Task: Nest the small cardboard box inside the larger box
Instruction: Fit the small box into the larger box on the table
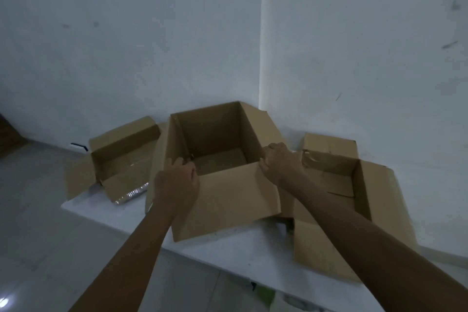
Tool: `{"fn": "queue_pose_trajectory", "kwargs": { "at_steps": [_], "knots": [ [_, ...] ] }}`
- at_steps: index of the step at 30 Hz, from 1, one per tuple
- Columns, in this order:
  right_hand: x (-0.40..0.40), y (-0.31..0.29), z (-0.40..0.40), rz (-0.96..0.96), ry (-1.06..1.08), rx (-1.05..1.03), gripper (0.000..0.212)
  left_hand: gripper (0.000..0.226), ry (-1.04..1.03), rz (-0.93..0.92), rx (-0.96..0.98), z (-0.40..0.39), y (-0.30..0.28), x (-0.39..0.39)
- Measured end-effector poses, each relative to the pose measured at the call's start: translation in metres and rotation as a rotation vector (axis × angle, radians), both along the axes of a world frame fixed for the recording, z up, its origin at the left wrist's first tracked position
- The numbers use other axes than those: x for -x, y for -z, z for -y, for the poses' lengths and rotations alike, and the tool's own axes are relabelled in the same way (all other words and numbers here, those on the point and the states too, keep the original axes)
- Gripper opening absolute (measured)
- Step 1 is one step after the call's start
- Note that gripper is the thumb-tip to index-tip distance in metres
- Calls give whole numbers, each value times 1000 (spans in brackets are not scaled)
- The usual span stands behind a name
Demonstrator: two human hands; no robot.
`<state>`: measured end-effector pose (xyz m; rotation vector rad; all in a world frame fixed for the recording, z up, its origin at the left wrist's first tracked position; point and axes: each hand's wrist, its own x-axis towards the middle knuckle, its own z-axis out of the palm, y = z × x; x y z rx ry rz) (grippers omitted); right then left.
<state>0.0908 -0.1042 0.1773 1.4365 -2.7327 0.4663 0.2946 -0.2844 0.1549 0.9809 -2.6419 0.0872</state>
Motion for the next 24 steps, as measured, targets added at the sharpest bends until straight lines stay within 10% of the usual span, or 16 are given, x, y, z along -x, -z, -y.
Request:
{"fn": "queue_pose_trajectory", "kwargs": {
  "at_steps": [12, 24],
  "knots": [
    [34, 46, 95, 228, 387, -85, 42, 99, -93, -29, -777, 121, 45, -1],
    [-41, 43, 98, 252, 532, -58, 34, 94, 163, -173, -886, 192, 55, -11]
  ]
}}
